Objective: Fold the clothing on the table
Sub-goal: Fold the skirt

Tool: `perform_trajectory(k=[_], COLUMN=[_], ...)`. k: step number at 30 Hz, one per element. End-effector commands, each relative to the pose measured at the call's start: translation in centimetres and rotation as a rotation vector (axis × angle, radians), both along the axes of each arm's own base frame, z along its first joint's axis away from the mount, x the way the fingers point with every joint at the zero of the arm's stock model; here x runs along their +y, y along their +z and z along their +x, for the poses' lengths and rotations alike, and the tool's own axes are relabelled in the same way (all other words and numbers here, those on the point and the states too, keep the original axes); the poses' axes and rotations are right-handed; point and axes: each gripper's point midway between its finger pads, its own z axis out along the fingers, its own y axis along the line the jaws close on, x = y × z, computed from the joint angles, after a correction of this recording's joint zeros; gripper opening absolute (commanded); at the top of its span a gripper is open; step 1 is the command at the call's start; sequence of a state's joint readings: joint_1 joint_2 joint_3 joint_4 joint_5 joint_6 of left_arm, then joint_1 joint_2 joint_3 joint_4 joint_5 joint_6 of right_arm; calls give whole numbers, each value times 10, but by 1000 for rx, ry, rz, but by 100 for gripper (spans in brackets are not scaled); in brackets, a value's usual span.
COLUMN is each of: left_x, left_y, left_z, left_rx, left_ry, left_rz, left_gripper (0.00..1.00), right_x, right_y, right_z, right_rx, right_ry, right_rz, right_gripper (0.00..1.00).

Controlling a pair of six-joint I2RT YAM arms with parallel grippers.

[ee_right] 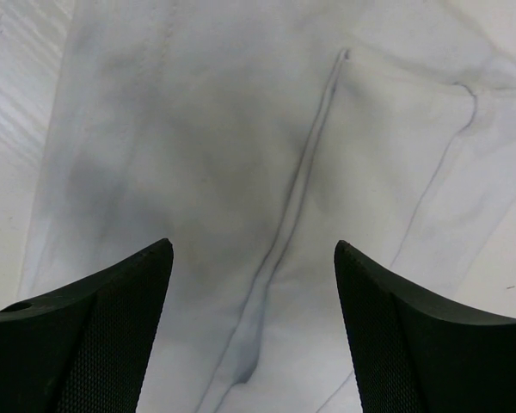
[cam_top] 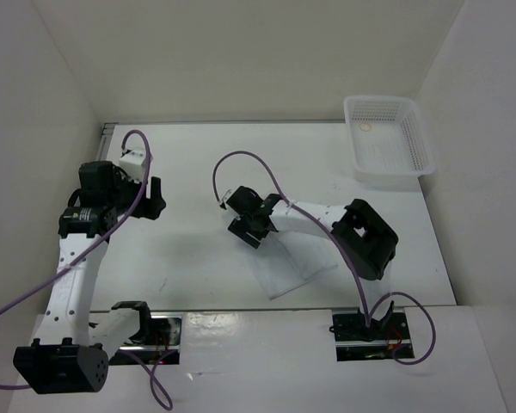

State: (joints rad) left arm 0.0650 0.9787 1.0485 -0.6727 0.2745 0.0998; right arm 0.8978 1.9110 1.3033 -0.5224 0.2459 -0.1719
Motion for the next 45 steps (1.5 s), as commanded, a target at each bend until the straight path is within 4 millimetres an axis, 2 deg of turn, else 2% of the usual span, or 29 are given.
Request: perform_trajectory(k=[1,3,7,15,24,37,43,45], left_x=[-4,-4,-3,-3,-3,-5,-5,-5], left_y=[3,0,0,-3,-4,-6,-6,-6], left_z=[2,3,3,4,3,3,3,3], left_rx=[-23,-11,-14,-4,5,14,14,14], left_ry=[-12,-12,-18,-17,-17,-25,-25,-25], left_rz=[-23,-24,-17,-18,-19,-25,-25,-25], left_gripper=[78,78,78,78,78,78,78,78], right_x=[2,-7,-19,-32,-29,-29,-28,-29], right_y=[28,25,18,16,5,-8,-16,-20], right_z=[20,30,35,47,38,35,32,32], right_rx=[-101,-102,-103,-118,-59,-24,1,7], right_ry=[-55,-86,-116,-158,-126,-121,-113,-113], right_rz=[68,67,38,23,20,-6,-9,-16], right_gripper=[80,76,74,71,71,70,67,63])
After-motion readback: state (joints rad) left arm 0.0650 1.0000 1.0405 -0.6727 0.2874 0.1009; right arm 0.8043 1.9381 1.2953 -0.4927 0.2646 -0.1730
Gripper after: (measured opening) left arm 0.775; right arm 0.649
